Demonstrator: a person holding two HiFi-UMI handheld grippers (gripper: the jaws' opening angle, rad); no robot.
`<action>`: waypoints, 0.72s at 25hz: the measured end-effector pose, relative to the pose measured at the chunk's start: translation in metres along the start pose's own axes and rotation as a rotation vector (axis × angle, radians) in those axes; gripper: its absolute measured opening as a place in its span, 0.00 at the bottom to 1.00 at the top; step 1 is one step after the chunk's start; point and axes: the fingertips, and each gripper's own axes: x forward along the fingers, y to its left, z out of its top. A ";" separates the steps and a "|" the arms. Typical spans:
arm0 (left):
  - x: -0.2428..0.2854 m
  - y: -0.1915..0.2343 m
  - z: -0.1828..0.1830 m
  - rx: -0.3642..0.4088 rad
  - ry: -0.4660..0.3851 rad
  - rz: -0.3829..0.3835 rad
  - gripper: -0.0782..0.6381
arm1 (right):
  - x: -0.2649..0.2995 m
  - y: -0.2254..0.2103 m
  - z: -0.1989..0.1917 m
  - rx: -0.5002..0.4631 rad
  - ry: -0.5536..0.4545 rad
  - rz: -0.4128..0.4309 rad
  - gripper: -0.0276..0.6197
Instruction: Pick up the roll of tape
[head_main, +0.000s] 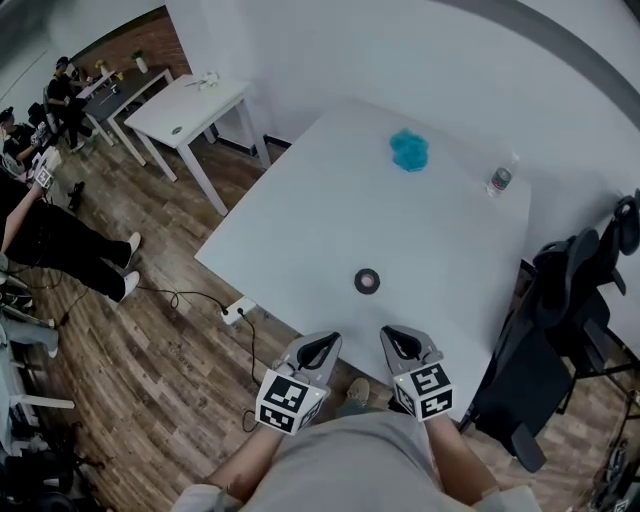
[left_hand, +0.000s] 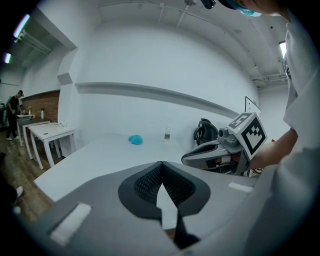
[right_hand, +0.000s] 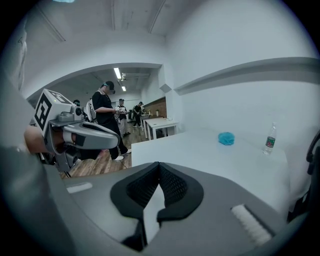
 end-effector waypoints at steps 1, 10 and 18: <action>0.003 0.002 0.001 -0.002 -0.001 0.008 0.13 | 0.002 -0.003 0.003 -0.005 -0.003 0.006 0.05; 0.030 0.000 0.011 -0.001 0.005 0.028 0.14 | 0.005 -0.026 0.008 -0.011 -0.011 0.045 0.05; 0.037 0.000 0.010 0.003 0.026 0.017 0.13 | 0.007 -0.030 0.008 0.019 -0.015 0.039 0.05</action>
